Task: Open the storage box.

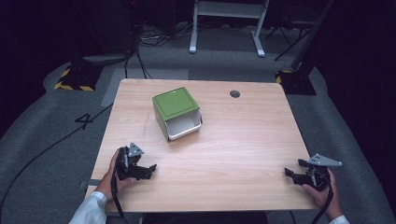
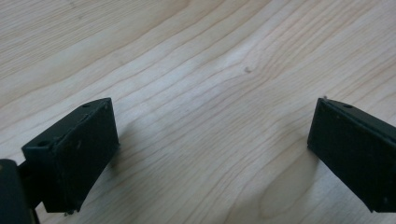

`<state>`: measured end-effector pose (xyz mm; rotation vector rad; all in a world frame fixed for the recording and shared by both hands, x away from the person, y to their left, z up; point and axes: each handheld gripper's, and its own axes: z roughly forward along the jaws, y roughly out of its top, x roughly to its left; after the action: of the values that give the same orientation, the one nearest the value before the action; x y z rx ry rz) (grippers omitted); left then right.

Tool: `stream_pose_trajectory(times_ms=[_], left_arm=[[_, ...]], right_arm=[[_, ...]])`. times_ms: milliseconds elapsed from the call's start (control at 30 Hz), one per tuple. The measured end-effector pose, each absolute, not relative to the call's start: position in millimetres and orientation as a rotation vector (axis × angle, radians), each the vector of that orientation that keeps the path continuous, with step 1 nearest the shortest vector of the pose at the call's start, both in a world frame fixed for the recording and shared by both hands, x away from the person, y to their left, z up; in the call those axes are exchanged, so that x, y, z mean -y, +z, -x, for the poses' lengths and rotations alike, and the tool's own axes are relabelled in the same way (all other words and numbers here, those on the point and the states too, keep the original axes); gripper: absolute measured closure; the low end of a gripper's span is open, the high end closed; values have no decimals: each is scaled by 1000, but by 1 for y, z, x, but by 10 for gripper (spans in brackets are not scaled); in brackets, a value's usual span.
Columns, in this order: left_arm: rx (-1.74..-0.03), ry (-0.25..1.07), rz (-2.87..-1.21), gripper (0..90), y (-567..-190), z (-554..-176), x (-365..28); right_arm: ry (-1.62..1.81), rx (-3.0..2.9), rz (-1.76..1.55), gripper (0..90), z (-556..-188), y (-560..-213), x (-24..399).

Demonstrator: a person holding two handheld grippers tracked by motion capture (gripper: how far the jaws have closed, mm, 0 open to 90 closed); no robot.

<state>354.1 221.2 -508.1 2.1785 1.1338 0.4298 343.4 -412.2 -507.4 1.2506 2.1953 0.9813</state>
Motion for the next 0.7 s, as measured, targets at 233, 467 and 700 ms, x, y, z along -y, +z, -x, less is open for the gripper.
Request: stream_pose_trajectory(times_ms=[233, 467, 700], left_arm=[[-1075, 415, -2207, 4, -508, -359, -222], [-1038, 388, -2223, 5, -508, -364, -218], [-919, 356, -2250, 202, -498, -360, -203]], right_arm=[[985, -2197, -1253, 209, -344, -507, 412], [984, -2197, -1254, 207, -344, -507, 412], [984, -2197, -1253, 206, -344, -507, 412]])
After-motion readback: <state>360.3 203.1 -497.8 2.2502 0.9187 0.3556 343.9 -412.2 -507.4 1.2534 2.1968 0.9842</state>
